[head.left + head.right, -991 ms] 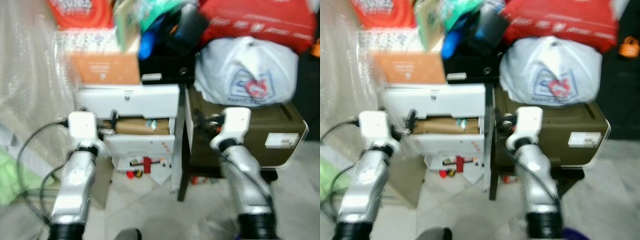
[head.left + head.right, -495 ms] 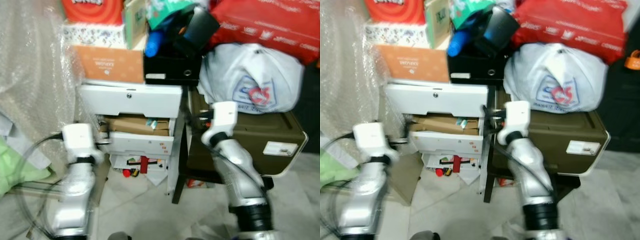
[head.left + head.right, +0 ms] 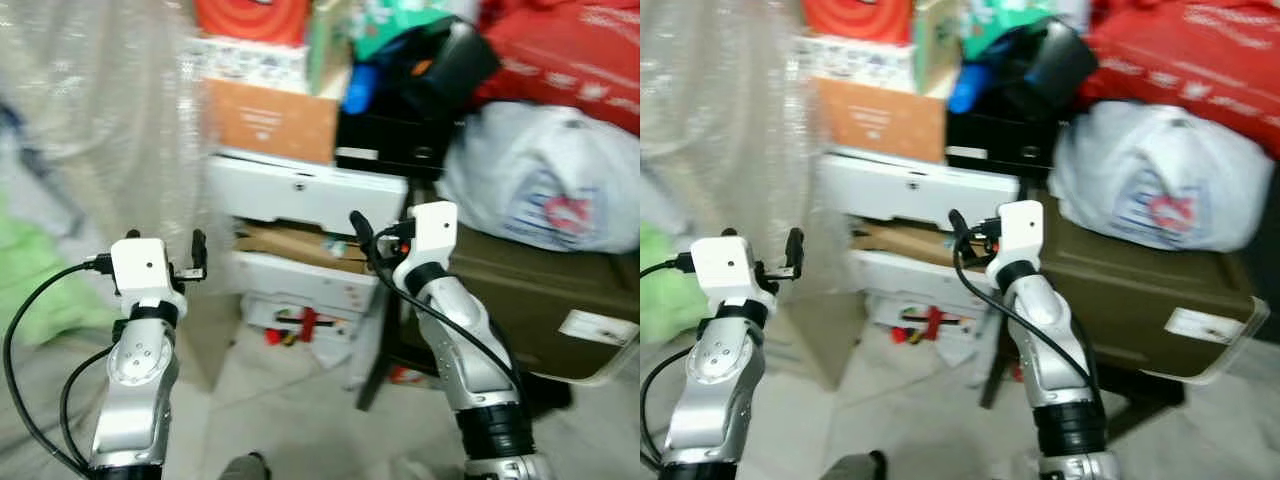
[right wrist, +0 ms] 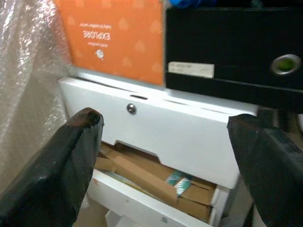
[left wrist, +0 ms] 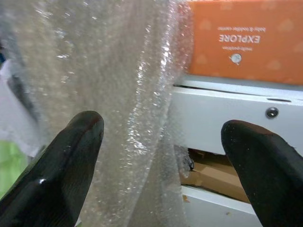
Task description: Clean up the room
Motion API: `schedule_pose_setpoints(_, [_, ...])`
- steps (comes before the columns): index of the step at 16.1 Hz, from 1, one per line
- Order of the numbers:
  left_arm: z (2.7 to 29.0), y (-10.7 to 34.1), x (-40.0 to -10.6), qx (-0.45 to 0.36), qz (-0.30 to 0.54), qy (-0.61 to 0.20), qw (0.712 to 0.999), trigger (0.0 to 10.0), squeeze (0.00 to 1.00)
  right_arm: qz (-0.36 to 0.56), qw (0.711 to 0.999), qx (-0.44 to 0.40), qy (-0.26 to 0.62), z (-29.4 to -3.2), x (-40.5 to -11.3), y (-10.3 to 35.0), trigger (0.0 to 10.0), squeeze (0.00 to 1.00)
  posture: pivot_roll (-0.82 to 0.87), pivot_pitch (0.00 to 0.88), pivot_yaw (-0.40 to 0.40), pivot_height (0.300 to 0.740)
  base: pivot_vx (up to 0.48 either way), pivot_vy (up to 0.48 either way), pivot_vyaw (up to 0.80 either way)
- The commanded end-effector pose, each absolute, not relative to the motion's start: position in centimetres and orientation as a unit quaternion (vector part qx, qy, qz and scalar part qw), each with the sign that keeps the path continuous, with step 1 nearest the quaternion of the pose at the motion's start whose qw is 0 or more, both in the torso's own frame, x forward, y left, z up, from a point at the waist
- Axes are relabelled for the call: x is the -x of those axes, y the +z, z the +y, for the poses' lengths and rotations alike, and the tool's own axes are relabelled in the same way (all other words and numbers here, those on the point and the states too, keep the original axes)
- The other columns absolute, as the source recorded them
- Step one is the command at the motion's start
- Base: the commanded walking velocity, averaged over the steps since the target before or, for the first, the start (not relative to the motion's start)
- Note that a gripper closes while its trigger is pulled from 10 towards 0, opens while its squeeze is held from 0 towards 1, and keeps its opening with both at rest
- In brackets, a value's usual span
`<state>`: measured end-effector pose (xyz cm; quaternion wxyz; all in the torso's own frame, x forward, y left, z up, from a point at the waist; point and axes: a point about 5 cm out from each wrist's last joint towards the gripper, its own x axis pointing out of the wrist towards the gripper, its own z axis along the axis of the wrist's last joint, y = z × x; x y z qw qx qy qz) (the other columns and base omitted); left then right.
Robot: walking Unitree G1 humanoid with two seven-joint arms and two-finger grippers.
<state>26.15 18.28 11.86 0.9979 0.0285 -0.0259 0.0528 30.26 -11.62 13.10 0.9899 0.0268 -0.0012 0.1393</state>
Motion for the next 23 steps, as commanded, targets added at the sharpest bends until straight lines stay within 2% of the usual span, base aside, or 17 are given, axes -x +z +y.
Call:
schedule_pose_setpoints(1, [17.7, 11.9, -26.7, -0.031, -0.022, 0.038, 0.999, 10.0, 0.00, -0.008, 0.992, -0.026, 0.125, -12.1, -30.2, 13.3, 10.0, 0.00, -0.09, 0.000, -0.017, 0.740, 0.000, 0.000, 0.80])
schedule_pose_setpoints(6, [17.4, 12.2, -27.4, -0.035, -0.020, 0.018, 0.999, 10.0, 0.00, -0.008, 0.994, -0.037, 0.107, -12.4, -29.9, 13.3, 10.0, 0.00, -0.10, 0.000, 0.003, 0.740, 0.000, 0.000, 0.80])
schedule_pose_setpoints(13, [18.4, 12.1, -26.3, -0.032, -0.017, 0.042, 0.998, 10.0, 0.00, -0.006, 0.993, -0.031, 0.115, -12.2, -29.8, 13.3, 10.0, 0.00, -0.08, 0.000, -0.010, 0.740, 0.000, 0.000, 0.80])
schedule_pose_setpoints(16, [19.1, 11.8, -23.7, -0.035, -0.003, 0.044, 0.998, 10.0, 0.00, 0.004, 0.996, -0.032, 0.083, -14.9, -28.2, 13.0, 10.0, 0.00, -0.08, 0.000, -0.013, 0.740, 0.000, 0.000, 0.00])
schedule_pose_setpoints(18, [19.5, 11.2, -23.0, -0.038, 0.012, 0.044, 0.998, 10.0, 0.00, 0.009, 0.997, -0.029, 0.069, -15.6, -27.9, 12.9, 10.0, 0.00, -0.09, 0.000, -0.014, 0.740, 0.000, 0.000, 0.00])
schedule_pose_setpoints(20, [19.7, 11.0, -22.7, -0.039, 0.019, 0.044, 0.998, 10.0, 0.00, 0.009, 0.997, -0.020, 0.069, -15.5, -27.9, 12.9, 10.0, 0.00, -0.09, 0.000, -0.011, 0.740, 0.000, 0.000, 0.00])
schedule_pose_setpoints(23, [19.3, 11.5, -23.5, -0.036, 0.013, 0.033, 0.999, 10.0, 0.00, 0.009, 0.996, -0.019, 0.082, -14.7, -28.5, 13.0, 10.0, 0.00, -0.09, 0.000, -0.011, 0.740, 0.000, 0.000, 0.80])
